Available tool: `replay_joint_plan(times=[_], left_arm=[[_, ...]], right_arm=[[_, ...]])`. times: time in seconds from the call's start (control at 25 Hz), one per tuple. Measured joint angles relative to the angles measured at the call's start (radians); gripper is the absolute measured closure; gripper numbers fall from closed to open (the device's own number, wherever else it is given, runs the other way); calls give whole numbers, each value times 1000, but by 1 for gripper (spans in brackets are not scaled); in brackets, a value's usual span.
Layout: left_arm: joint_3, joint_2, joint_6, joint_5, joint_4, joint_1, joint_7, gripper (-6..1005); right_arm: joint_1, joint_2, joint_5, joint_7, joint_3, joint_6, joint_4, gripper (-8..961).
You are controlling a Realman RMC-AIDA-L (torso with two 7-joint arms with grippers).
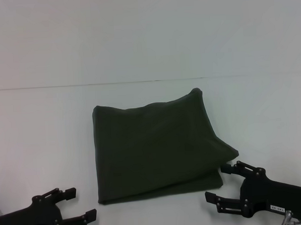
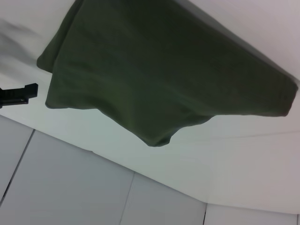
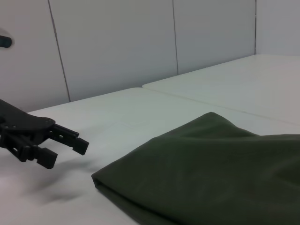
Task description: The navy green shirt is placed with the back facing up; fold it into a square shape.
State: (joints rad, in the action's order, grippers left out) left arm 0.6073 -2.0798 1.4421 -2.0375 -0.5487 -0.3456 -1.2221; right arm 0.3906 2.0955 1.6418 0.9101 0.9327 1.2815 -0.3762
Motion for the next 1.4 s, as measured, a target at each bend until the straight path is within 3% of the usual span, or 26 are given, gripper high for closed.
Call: replay_joint_plan(times=[1.4], left_arm=[[-24, 2, 40, 43, 0, 28, 7, 79]], right_arm=[[8, 0, -2, -2, 2, 8, -3, 11]])
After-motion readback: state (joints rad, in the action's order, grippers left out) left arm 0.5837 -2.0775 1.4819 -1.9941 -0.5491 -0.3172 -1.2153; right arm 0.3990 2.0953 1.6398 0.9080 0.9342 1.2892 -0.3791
